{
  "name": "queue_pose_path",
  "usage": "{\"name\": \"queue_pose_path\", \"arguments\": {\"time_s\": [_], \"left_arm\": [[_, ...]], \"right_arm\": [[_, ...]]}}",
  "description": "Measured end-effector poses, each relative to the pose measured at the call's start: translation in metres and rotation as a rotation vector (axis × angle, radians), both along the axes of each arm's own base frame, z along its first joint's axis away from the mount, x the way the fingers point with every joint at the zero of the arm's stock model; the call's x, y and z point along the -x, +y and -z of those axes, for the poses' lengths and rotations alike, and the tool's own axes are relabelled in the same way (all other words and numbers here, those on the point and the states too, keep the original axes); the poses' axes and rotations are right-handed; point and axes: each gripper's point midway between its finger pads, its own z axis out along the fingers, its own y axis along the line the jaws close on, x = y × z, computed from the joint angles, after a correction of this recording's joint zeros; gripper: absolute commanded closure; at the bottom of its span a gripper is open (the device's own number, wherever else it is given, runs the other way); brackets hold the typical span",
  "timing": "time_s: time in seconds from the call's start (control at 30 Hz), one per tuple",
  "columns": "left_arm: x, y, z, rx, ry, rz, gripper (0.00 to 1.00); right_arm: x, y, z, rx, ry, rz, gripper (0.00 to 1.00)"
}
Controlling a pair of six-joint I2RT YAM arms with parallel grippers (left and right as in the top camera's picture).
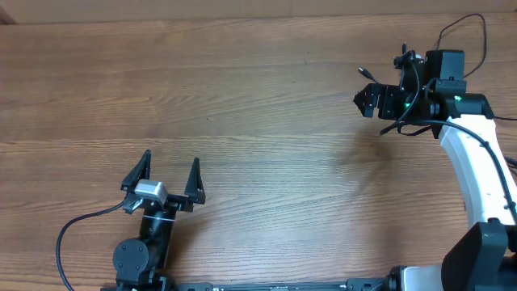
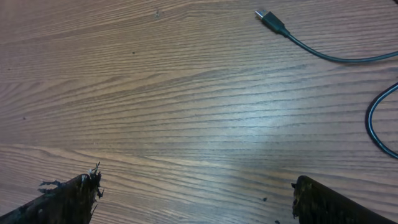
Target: Untangle cables
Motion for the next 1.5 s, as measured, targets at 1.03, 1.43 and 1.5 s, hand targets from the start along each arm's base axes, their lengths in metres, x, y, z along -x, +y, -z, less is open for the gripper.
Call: {"name": "queue_pose_path", "arguments": {"time_s": [1.03,1.43,1.5], "left_arm": [[0.008,0.031,0.061,-0.053,0.231,-0.126,0.01],[0.008,0.031,0.061,-0.054,0.231,-0.127,0.0],[0.008,0.031,0.061,-0.055,0.231,-0.127,0.01]], "right_arm": [[0.0,0.0,0.0,0.0,0.0,0.0,0.0],[0.0,0.0,0.0,0.0,0.001,0.0,0.0],[0.0,0.0,0.0,0.0,0.001,0.0,0.0]]}}
